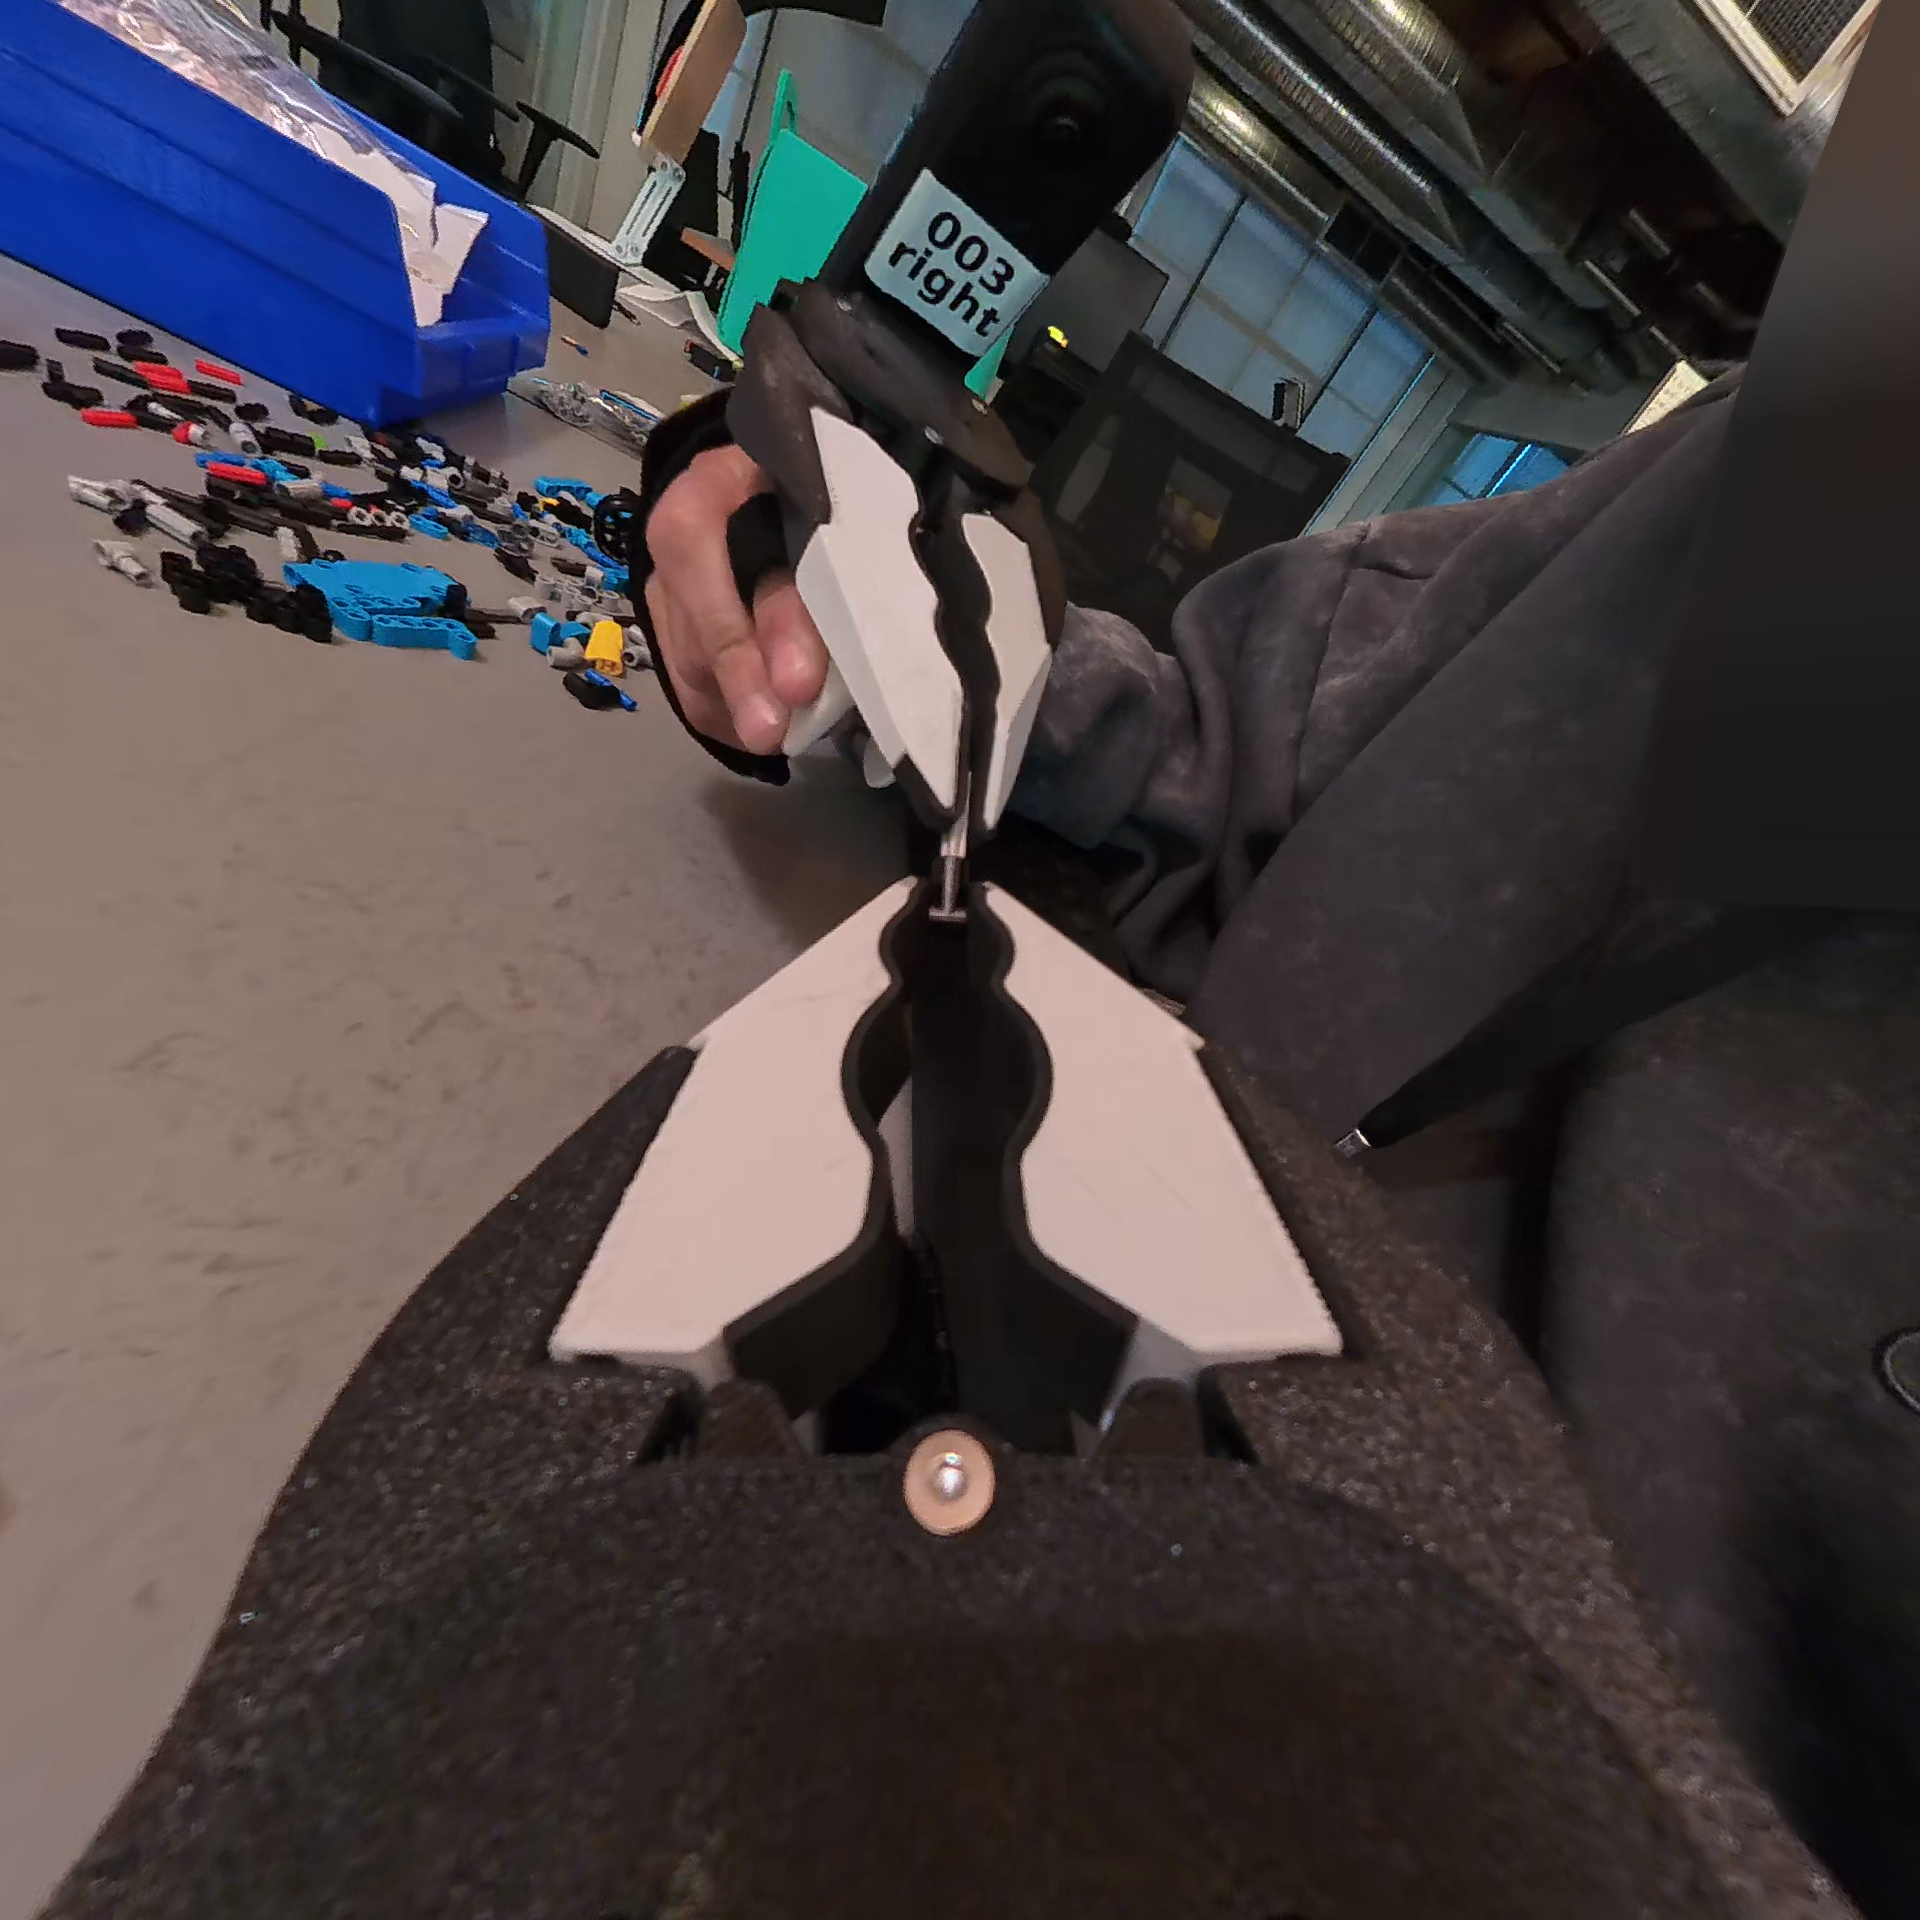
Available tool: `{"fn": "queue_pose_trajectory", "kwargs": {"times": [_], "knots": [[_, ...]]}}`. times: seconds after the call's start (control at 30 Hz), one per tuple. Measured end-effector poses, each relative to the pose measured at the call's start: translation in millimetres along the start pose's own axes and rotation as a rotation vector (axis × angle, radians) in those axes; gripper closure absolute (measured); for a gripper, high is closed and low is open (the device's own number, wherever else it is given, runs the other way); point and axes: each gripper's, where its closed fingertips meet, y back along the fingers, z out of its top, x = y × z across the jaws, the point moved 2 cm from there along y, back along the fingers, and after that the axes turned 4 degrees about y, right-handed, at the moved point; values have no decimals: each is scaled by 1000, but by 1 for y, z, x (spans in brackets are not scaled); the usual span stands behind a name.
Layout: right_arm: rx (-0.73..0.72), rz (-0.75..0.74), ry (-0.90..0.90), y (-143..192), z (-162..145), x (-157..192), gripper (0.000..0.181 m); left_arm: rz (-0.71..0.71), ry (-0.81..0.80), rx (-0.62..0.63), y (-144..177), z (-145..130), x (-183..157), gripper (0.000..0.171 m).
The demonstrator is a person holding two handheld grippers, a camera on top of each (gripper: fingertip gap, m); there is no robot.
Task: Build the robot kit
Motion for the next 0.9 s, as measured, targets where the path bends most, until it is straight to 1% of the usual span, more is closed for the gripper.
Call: {"fn": "queue_pose_trajectory", "kwargs": {"times": [0.13, 0.23, 0.27, 0.3, 0.33, 0.37, 0.4, 0.47, 0.53, 0.6, 0.7, 0.73, 0.9], "knots": [[-3, 2, -16, -1, -2, -2, 178, 11, 0, -4, 0, 0, 2, 167], [-42, -38, -29, 1, 2, -9, 177, 15, 29, -63, 4, 9, 4, 166], [-51, -83, -7, 2, 5, -13, 176, 21, 47, -94, 5, 14, 6, 166], [-35, -145, 44, 4, 7, -18, 169, 32, 72, -136, 7, 20, 9, 166], [-14, -224, 109, 6, 9, -23, 156, 35, 113, -199, 10, 29, 11, 166], [-8, -336, 173, 10, 15, -30, 144, 30, 170, -272, 13, 38, 13, 166], [-20, -437, 242, 14, 23, -34, 137, 28, 228, -333, 15, 43, 17, 166], [-6, -588, 348, 16, 31, -40, 136, 19, 314, -413, 14, 48, 22, 165], [31, -639, 384, 11, 32, -43, 129, -21, 379, -476, 12, 52, 24, 166], [84, -677, 387, 8, 26, -50, 122, -57, 419, -507, 8, 53, 23, 166], [97, -685, 377, 8, 21, -53, 133, -87, 439, -500, 1, 52, 21, 165], [90, -693, 395, 10, 23, -53, 142, -93, 443, -496, -1, 52, 21, 166], [122, -684, 417, 12, 20, -53, 145, -90, 472, -485, -3, 50, 25, 166]]}}
